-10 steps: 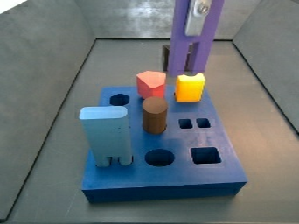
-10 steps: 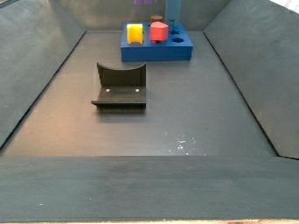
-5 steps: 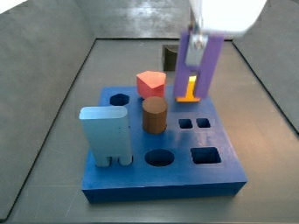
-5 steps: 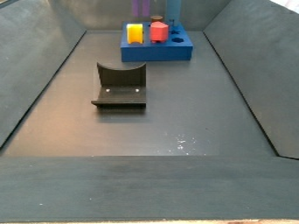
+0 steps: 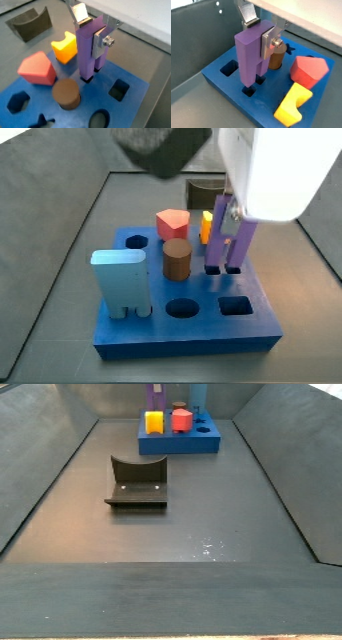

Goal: Pick up the double-square object. Move up. Rotate the double-square object. Place the double-square object on the fixture. Regrasp the double-square object. Move to above the board. Insert the double-square object.
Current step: Insert the double-square object.

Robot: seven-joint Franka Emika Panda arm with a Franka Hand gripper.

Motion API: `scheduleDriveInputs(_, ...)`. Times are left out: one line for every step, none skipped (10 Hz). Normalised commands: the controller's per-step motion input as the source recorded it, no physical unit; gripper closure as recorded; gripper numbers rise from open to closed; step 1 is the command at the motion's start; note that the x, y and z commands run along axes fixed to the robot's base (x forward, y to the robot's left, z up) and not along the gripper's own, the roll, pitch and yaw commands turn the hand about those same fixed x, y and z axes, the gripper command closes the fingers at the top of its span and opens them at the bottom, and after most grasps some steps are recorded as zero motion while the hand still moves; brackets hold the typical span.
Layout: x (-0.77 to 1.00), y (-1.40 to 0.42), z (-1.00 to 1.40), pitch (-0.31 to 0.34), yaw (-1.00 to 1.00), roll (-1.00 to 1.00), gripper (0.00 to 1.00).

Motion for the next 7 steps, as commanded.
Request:
scheduleDriveInputs(0.0,-0.03,-0.21,0.0,0.34,0.08,1.0)
scheduleDriveInputs(-0.09,0.0,-0.2,-0.01,0.33,0.06,1.0)
scheduleDriveInputs(-0.09,0.04,-0.2,-0.04,0.38,-0.02,1.0)
scheduleDriveInputs(0.0,0.0,-0.11,0.0,0.27,0.0,1.0)
scheduleDriveInputs(0.0,0.0,-0.06,-0.024,0.0,0.0,1.0)
scheduleDriveInputs(0.05,0.0,-0.01,-0.056,0.0,0.0,1.0)
scheduleDriveInputs(0.11,0.0,-0.08,-0.089,0.0,0.0,1.0)
